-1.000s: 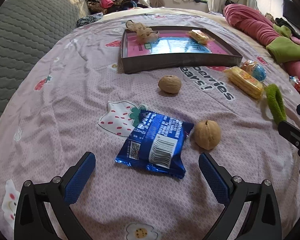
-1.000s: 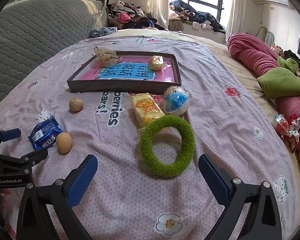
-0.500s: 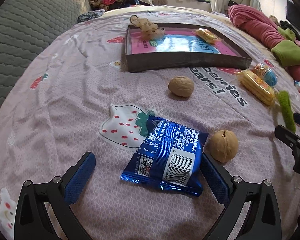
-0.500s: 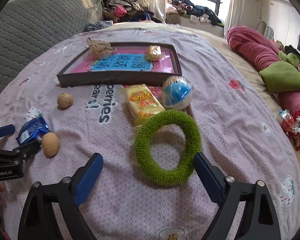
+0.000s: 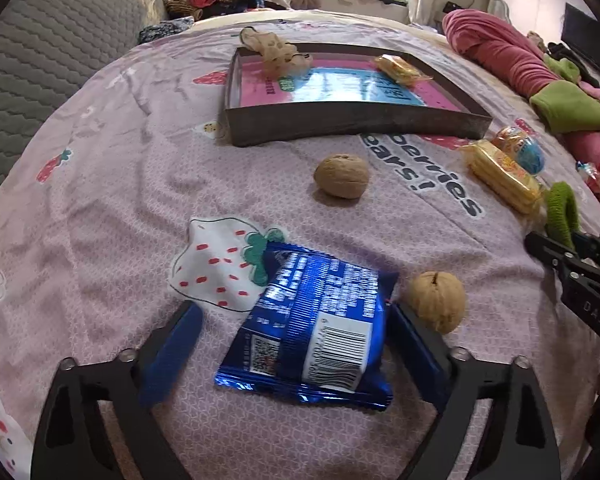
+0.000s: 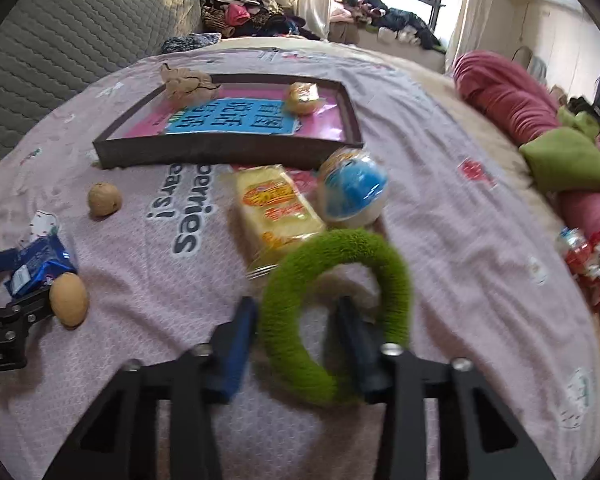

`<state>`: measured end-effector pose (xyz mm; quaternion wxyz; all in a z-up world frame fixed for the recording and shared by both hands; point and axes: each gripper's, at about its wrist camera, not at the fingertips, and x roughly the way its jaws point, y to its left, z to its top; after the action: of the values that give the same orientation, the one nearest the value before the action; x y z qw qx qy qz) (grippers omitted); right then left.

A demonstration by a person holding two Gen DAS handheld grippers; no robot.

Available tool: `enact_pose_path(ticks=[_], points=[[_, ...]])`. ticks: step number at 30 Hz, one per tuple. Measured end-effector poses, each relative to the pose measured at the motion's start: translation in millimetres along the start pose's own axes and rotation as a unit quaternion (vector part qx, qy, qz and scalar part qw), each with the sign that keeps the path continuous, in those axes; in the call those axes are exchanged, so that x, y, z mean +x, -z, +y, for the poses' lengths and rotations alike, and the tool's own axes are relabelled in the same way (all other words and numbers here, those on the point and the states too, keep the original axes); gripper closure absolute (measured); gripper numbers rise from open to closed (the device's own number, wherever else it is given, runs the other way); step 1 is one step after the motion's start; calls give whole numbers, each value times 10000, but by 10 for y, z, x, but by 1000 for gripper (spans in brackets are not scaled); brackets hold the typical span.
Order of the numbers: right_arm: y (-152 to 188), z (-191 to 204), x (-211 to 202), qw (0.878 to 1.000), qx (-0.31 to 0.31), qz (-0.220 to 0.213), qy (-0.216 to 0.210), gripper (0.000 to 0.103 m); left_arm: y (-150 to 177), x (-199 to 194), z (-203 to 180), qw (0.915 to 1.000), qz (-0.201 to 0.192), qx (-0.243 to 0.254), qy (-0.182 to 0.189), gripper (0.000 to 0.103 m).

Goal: Organize objects
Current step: 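Close left tool on blue packet while right tool grasps green ring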

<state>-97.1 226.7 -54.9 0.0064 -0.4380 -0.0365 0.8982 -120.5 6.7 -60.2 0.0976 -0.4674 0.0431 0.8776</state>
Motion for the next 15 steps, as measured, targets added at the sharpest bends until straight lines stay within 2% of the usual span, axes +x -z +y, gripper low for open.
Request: enact_pose_path(ticks=[2,6,7,15], points=[[5,19,-21,10000,-10,-10,-85,78,0,-9,-22,9999,1,11,119,29],[25,7,-54,9994,90,25,-335,86,-3,-33,-46,9998,6,3,190,35],[28,2,-68,9991,115,21,-399,86,-2,-39,-40,9998,-2,-21,216,40],[92,34,-243,9973,185,-35,-703,87,30,-121,-51,9994,-31,-128,309,44]])
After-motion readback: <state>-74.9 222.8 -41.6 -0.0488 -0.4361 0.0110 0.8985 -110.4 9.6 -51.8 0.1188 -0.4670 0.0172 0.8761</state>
